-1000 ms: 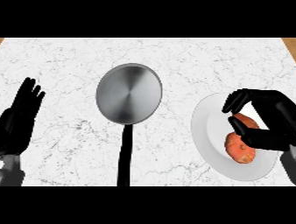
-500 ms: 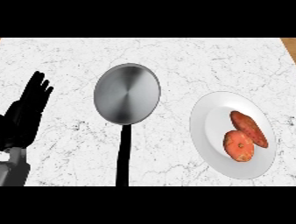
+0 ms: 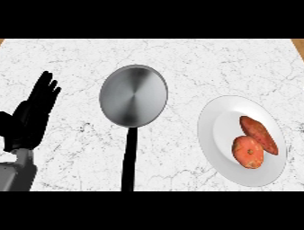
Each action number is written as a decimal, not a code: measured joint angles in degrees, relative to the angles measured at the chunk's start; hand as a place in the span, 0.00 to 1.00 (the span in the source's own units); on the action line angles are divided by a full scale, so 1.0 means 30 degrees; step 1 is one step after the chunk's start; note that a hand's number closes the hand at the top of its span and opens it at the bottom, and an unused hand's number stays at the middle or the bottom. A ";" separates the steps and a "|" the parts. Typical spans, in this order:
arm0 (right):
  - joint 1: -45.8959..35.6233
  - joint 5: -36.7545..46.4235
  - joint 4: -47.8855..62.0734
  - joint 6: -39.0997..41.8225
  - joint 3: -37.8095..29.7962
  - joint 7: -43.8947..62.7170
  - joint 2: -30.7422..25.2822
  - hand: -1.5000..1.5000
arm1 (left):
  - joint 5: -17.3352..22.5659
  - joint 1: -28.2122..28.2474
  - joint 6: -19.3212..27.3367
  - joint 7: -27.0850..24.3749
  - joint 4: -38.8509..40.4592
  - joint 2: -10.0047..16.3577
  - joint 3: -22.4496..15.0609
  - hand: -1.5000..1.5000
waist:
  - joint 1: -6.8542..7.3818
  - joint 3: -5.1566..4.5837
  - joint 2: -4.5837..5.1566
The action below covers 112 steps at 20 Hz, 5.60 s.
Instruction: Pick the squash from the plate and place it in the pan
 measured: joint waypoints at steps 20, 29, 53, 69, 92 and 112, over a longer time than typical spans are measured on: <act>-0.0630 1.0523 -0.5757 0.3183 0.5999 0.6338 -0.1145 0.00 | -0.0626 0.0127 -0.0363 0.0029 -0.0066 -0.0584 0.0488 0.50 | -0.0058 -0.0007 -0.0021; 0.1865 1.5123 -0.8692 0.2055 0.6423 0.8370 -0.0198 0.00 | -0.1106 0.0015 -0.0454 0.0454 -0.0165 -0.0954 0.0684 0.50 | -0.0161 0.0001 -0.0035; 0.0849 2.2061 -0.5105 0.3001 0.7823 0.8253 0.6298 0.00 | -0.2255 -0.0195 -0.1683 0.0895 -0.0218 -0.2022 0.1879 0.50 | -0.0009 -0.0001 0.0004; 0.0006 2.4585 -0.0667 0.1337 0.7383 0.6655 0.9660 0.00 | -0.2702 -0.0282 -0.2331 0.1404 -0.0577 -0.2507 0.2611 0.50 | -0.0005 0.0000 0.0005; -0.0768 2.5367 0.1244 0.1441 0.7083 0.9721 1.6021 1.00 | -0.3149 -0.0220 -0.2669 0.1484 -0.0776 -0.3016 0.2679 0.50 | 0.0135 -0.0272 -0.0158; -0.9074 2.3652 -0.1261 -0.0346 1.1166 3.0018 1.8810 1.00 | -0.3346 -0.1606 -0.3216 0.1741 -0.0068 -0.3513 0.1444 0.50 | 0.2584 -0.0102 0.0022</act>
